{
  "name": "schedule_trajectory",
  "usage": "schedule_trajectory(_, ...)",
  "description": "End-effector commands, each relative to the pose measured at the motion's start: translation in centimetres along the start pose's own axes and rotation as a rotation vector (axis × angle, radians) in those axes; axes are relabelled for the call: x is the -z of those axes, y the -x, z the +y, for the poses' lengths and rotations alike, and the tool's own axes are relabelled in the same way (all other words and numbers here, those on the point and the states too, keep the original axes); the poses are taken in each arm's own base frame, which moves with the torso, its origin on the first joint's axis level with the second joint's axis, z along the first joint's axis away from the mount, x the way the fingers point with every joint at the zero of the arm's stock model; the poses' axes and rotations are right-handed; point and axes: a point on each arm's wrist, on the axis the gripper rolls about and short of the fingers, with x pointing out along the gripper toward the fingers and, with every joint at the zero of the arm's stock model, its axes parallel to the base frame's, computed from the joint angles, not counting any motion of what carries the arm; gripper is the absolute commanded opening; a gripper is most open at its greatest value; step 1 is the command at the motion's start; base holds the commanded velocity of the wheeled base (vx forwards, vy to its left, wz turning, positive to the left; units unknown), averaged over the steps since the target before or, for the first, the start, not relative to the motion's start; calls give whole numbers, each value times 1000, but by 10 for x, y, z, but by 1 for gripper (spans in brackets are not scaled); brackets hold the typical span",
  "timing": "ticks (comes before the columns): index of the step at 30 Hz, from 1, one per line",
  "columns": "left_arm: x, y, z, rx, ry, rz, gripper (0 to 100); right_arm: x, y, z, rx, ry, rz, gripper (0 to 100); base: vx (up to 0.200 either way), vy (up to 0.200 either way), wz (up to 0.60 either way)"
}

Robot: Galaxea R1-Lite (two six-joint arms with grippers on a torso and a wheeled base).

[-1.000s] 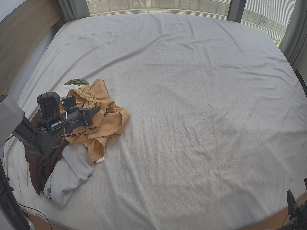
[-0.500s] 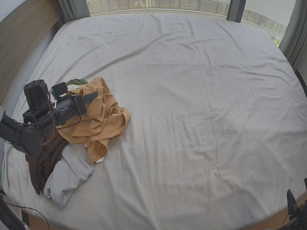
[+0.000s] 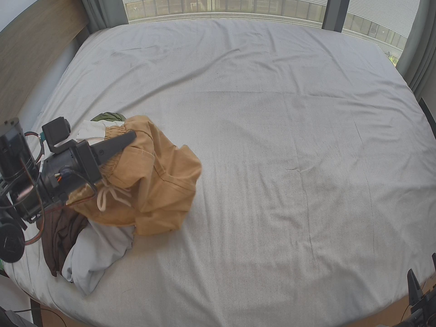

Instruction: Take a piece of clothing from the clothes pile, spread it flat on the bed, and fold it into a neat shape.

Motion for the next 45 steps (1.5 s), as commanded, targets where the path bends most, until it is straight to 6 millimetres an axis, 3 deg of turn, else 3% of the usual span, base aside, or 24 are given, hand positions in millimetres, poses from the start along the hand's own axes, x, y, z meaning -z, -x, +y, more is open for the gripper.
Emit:
schedule_trajectory(1, -1, 17, -24, 63, -19, -21, 0, 5, 0, 0, 1, 0, 1, 100, 0, 0, 0)
schedule_trajectory(7, 1, 11, -22, 68, -17, -7, 0, 5, 0, 0, 2, -2, 1, 100, 0, 0, 0)
schedule_trajectory(17, 24, -18, -35, 163, 12, 89, 0, 5, 0, 0, 2, -2, 1, 100, 0, 0, 0)
schedule_trajectory(23, 31, -36, -37, 212, -20, 37, 0, 5, 0, 0, 1, 0, 1, 100, 0, 0, 0)
schedule_trajectory(32, 23, -66, -62, 294, -50, -86, 0, 5, 0, 0, 1, 0, 1, 100, 0, 0, 0)
schedule_trajectory(45, 3, -71, -89, 389, -3, -147, 0, 5, 0, 0, 1, 0, 1, 100, 0, 0, 0)
